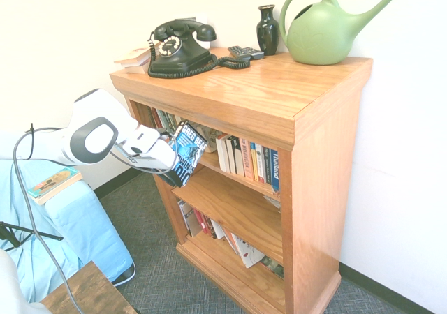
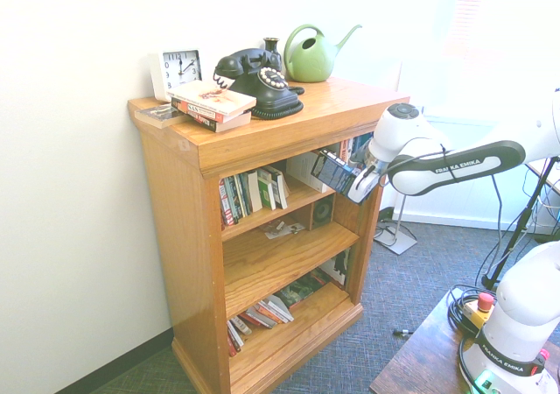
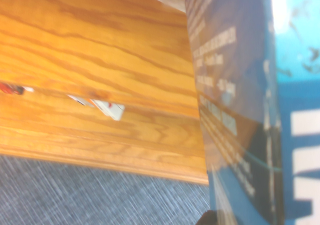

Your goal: Shelf the books

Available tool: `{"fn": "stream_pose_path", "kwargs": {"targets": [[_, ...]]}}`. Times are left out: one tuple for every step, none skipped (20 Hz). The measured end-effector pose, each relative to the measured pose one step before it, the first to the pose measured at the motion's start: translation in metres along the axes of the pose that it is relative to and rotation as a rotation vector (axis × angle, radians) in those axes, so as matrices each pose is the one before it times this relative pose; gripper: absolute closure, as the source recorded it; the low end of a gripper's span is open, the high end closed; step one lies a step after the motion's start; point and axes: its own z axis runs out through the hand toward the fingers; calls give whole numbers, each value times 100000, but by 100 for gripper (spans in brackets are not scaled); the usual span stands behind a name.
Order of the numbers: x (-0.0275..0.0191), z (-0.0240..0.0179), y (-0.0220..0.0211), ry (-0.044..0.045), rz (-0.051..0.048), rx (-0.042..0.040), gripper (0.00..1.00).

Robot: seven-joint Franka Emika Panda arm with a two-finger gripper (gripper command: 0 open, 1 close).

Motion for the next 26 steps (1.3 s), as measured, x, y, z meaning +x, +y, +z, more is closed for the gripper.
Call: {"fn": "stream_pose_path", "kwargs": {"targets": [[142,180,-614,-494,-77,193,100],[118,256,-591,-563,-4,146,100],[96,363,-512,-585,230,205,100],[109,419,-473,-645,186,169,100],[66,494,-425,-698,227,199,100],[87,432,-424,-482,340,420,100],[77,405,-421,-485,386,360,100],[53,350,-412,-445,485,293,100],[77,208,-451,-409,314,217,100],[29,166,-443,-334,113,159,100],[50,82,-424,-77,166,187,100],[36,88,-387,-69,119,137,100],[25,117,-358,-116,97,86,100],[88,113,-356,16,215,46,100],[136,164,-339,69,268,-80,100],[160,214,-294,75,298,-180,100],[242,290,-252,102,426,-299,100],[217,386,-174,67,281,-343,100],[265,389,-158,53,132,-254,100],[252,462,-123,-27,130,-261,100],[246,429,-156,114,289,-192,100],[264,355,-236,69,322,-94,100],[177,362,-217,-62,203,-227,100],[222,222,-313,-157,156,103,100],[194,174,-299,-175,10,172,100],[246,51,-319,44,46,342,100]]}}
